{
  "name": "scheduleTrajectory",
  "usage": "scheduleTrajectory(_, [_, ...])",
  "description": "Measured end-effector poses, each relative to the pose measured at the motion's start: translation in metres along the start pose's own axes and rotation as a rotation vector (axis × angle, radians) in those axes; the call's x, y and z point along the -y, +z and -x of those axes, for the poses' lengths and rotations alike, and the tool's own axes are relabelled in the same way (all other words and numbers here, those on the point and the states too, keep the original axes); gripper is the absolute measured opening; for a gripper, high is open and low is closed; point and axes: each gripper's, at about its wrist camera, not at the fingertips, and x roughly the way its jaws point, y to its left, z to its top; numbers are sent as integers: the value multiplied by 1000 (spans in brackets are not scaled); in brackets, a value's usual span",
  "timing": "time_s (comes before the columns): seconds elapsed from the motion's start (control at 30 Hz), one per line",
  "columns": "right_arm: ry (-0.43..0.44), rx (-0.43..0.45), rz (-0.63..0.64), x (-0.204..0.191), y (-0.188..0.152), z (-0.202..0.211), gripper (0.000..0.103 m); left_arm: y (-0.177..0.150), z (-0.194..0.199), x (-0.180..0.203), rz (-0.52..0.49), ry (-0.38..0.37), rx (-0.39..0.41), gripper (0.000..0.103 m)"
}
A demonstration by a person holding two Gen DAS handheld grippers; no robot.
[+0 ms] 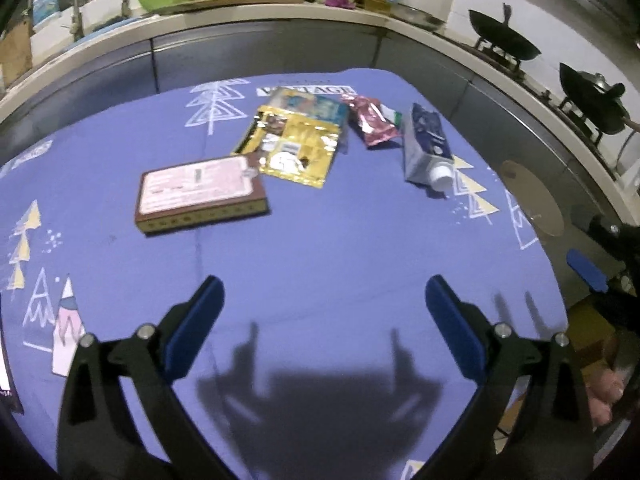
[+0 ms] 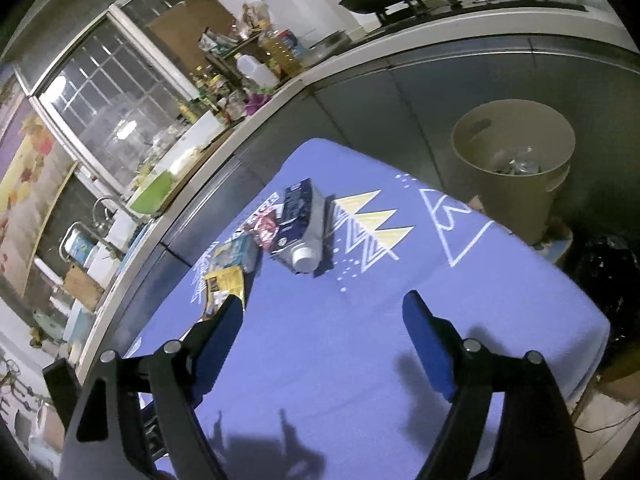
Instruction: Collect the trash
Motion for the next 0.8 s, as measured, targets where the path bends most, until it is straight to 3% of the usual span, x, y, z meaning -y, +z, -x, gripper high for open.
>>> scheduleTrajectory(0.3, [43, -20, 69, -15, -17, -3, 78, 2, -3, -1, -3, 46, -10, 97])
scheduleTrajectory(0.57, [46, -30, 73, -14, -26, -8, 78, 5, 2, 12, -97, 126, 48, 97])
scheduleTrajectory(0.8, [53, -51, 52, -9, -30, -13, 78, 5, 2, 14, -108, 123, 48, 97])
